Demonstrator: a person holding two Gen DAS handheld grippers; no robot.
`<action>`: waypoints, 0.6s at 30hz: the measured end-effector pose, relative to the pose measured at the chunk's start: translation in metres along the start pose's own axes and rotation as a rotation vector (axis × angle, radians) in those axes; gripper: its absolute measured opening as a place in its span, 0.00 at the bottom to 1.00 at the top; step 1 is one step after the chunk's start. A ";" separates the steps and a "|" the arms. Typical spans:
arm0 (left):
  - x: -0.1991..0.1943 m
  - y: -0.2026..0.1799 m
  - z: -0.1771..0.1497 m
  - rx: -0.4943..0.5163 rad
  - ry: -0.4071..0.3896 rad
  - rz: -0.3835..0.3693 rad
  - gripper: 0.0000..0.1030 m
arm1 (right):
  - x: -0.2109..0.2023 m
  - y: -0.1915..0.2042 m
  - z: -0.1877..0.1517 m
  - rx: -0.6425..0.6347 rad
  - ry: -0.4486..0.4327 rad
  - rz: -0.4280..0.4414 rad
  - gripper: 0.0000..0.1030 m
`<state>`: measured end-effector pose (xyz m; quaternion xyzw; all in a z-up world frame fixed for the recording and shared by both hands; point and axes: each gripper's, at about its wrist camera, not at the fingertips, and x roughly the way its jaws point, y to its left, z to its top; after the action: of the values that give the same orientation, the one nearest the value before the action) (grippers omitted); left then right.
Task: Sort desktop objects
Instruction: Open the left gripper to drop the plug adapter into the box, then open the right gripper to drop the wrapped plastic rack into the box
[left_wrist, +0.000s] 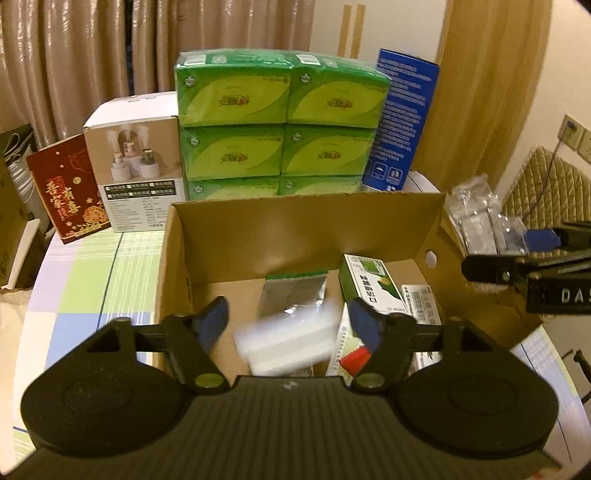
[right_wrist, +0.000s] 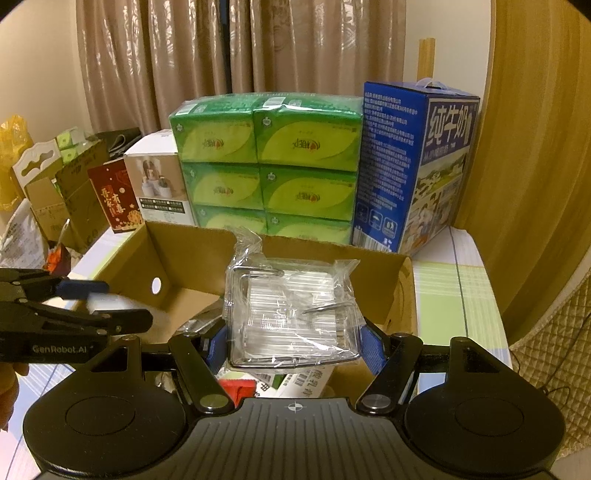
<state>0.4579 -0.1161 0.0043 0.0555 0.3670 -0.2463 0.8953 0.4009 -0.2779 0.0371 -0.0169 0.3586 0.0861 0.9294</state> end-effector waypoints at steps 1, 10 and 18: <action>-0.001 0.000 0.000 0.004 -0.005 0.006 0.69 | 0.000 0.000 0.000 0.000 0.001 0.000 0.65; -0.009 0.009 -0.002 0.016 -0.014 0.029 0.69 | 0.002 0.003 -0.004 0.003 0.014 0.003 0.65; -0.015 0.008 -0.007 0.042 0.003 0.038 0.69 | 0.002 0.014 -0.003 -0.001 0.020 0.023 0.65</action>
<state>0.4485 -0.1015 0.0089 0.0815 0.3622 -0.2370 0.8978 0.3982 -0.2645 0.0335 -0.0139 0.3679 0.0969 0.9247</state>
